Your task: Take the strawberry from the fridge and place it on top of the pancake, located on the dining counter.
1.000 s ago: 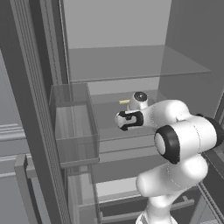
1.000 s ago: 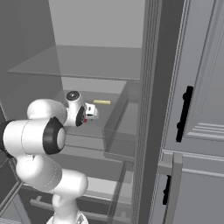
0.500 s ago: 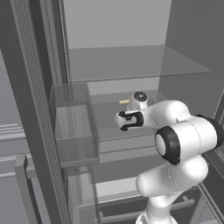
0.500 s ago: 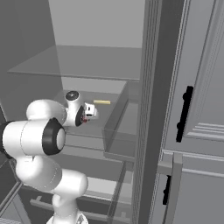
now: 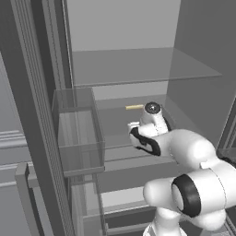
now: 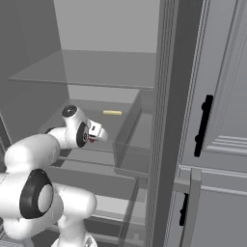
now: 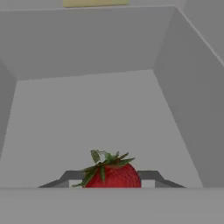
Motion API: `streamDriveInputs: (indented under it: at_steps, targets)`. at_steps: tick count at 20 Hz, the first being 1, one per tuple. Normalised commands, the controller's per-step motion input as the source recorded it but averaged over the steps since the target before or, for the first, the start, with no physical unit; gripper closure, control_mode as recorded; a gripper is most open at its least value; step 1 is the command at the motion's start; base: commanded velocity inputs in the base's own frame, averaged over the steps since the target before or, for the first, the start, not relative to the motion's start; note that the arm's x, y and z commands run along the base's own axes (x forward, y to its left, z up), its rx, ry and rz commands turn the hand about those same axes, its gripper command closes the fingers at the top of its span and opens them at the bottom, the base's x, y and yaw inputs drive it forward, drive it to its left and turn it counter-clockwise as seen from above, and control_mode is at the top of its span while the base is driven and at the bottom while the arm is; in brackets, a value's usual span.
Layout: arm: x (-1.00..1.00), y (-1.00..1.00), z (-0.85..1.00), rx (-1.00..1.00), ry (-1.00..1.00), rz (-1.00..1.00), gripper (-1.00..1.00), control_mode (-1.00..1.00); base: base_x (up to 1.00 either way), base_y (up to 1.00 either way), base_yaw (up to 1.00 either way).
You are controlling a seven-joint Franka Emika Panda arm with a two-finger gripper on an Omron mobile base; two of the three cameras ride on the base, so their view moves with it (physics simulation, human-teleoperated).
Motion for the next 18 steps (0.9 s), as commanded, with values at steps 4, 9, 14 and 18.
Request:
streamDriveInputs:
  at_steps: [4, 9, 14, 18]
  targets:
    - [-0.38, 0.00, 1.00, 0.24, -0.01, -0.06, 1.00, -1.00, 0.00, 0.00, 0.00]
    - [-0.72, 0.05, 0.78, 0.11, 0.00, 0.00, 1.00, -1.00, 0.00, 0.00, 0.00]
    - [-0.99, 0.19, 0.41, -0.01, 0.01, 0.00, 1.00, -1.00, 0.00, 0.00, 0.00]
    - [-1.00, 0.05, 0.29, -0.03, 0.02, 0.00, 1.00, -1.00, 0.00, 0.00, 0.00]
